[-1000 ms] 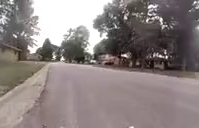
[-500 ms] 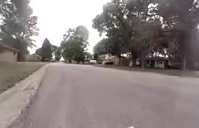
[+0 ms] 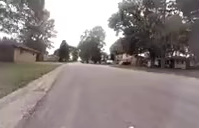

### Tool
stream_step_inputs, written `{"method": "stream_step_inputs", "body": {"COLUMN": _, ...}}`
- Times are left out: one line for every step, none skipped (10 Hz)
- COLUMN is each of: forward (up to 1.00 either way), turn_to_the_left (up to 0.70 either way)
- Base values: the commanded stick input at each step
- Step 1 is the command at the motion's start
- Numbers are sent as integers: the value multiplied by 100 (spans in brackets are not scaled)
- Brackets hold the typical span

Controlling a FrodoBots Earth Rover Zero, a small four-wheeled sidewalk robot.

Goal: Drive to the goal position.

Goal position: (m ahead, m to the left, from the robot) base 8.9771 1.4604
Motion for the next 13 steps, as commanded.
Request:
{"method": "stream_step_inputs", "body": {"forward": 70, "turn_to_the_left": 6}}
{"method": "stream_step_inputs", "body": {"forward": 70, "turn_to_the_left": 0}}
{"method": "stream_step_inputs", "body": {"forward": 70, "turn_to_the_left": 0}}
{"method": "stream_step_inputs", "body": {"forward": 70, "turn_to_the_left": 0}}
{"method": "stream_step_inputs", "body": {"forward": 70, "turn_to_the_left": 0}}
{"method": "stream_step_inputs", "body": {"forward": 70, "turn_to_the_left": 0}}
{"method": "stream_step_inputs", "body": {"forward": 70, "turn_to_the_left": 0}}
{"method": "stream_step_inputs", "body": {"forward": 70, "turn_to_the_left": 0}}
{"method": "stream_step_inputs", "body": {"forward": 70, "turn_to_the_left": 0}}
{"method": "stream_step_inputs", "body": {"forward": 70, "turn_to_the_left": 0}}
{"method": "stream_step_inputs", "body": {"forward": 70, "turn_to_the_left": 0}}
{"method": "stream_step_inputs", "body": {"forward": 70, "turn_to_the_left": 0}}
{"method": "stream_step_inputs", "body": {"forward": 70, "turn_to_the_left": 0}}
